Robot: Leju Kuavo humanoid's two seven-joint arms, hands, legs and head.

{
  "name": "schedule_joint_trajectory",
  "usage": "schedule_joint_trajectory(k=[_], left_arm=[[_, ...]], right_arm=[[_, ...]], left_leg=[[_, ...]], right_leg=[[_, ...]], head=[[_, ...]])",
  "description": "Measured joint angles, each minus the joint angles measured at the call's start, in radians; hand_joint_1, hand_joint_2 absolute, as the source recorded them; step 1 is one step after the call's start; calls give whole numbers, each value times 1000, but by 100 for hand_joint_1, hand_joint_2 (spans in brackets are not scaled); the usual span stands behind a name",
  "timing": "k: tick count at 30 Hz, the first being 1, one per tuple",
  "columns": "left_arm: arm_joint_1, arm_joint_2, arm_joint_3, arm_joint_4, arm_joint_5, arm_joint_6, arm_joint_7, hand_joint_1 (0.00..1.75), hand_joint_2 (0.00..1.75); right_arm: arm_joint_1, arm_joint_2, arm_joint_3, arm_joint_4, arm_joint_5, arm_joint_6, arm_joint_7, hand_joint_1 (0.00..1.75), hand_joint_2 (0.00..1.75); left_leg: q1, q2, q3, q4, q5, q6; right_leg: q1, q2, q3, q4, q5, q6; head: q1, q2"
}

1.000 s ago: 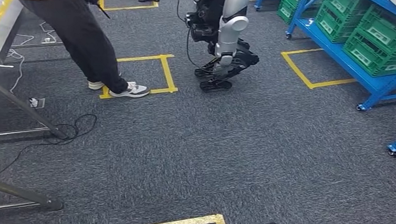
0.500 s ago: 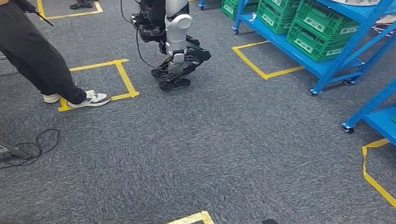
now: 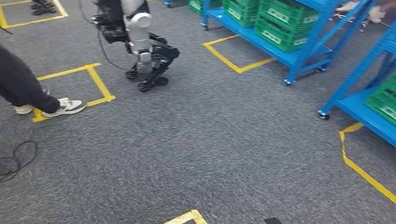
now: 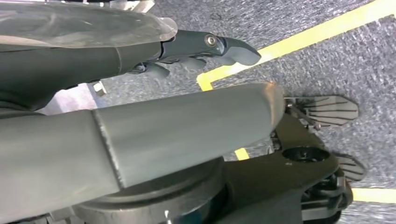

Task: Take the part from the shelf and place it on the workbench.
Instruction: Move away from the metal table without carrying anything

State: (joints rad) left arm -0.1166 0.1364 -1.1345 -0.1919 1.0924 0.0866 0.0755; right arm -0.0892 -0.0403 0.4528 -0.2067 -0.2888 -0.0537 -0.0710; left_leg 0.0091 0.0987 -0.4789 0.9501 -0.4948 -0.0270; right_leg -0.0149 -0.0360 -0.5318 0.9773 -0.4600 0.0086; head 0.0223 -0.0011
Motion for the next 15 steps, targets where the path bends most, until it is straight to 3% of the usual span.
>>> schedule_joint_trajectory(k=[2,4,5,6,7,10,12,14,15], left_arm=[[0,-1,0,0,0,0,2,0,0],[3,-3,0,0,-1,0,3,0,0],[4,-3,0,0,-1,0,3,0,0],[6,-3,0,0,-1,0,3,0,0],[7,-3,0,0,-1,0,3,0,0],[6,-1,0,0,-1,0,3,0,0],[4,0,0,0,-2,0,3,0,0],[1,-1,0,0,-3,0,3,0,0],[1,-2,0,0,-5,0,3,0,0]], right_arm=[[0,0,0,0,-3,0,0,0,0],[-2,0,0,0,-5,0,0,0,0],[-2,-1,0,0,-5,0,-1,0,0],[-1,-1,0,0,-5,0,-1,0,0],[0,-1,0,0,-5,0,0,0,0],[0,-1,0,0,-6,0,1,0,0],[1,0,0,0,-9,-1,1,0,0],[5,-1,0,0,-14,-5,1,0,0],[7,-1,0,1,-16,-6,0,0,0]], left_leg=[[4,-47,-40,88,-56,-6],[4,-82,-115,234,-121,-4],[3,-88,-145,286,-133,-1],[2,-91,-158,301,-124,3],[0,-94,-150,273,-95,9],[-8,-139,-62,65,12,30],[-14,-158,-35,-1,30,34],[-14,-139,-30,-13,35,38],[-12,-129,-26,-21,39,42]], right_leg=[[-1,19,-3,-3,6,-12],[3,41,-10,-3,9,-20],[6,54,-12,-3,11,-22],[8,67,-13,-3,12,-24],[10,81,-13,-3,13,-25],[11,117,-12,-2,15,-22],[9,135,-16,-2,17,-14],[5,142,-23,-2,19,-4],[6,128,-30,9,10,1]], head=[[-11,0],[-23,0],[-27,0],[-29,0],[-29,0],[-32,0],[-33,0],[-33,0],[-30,0]])
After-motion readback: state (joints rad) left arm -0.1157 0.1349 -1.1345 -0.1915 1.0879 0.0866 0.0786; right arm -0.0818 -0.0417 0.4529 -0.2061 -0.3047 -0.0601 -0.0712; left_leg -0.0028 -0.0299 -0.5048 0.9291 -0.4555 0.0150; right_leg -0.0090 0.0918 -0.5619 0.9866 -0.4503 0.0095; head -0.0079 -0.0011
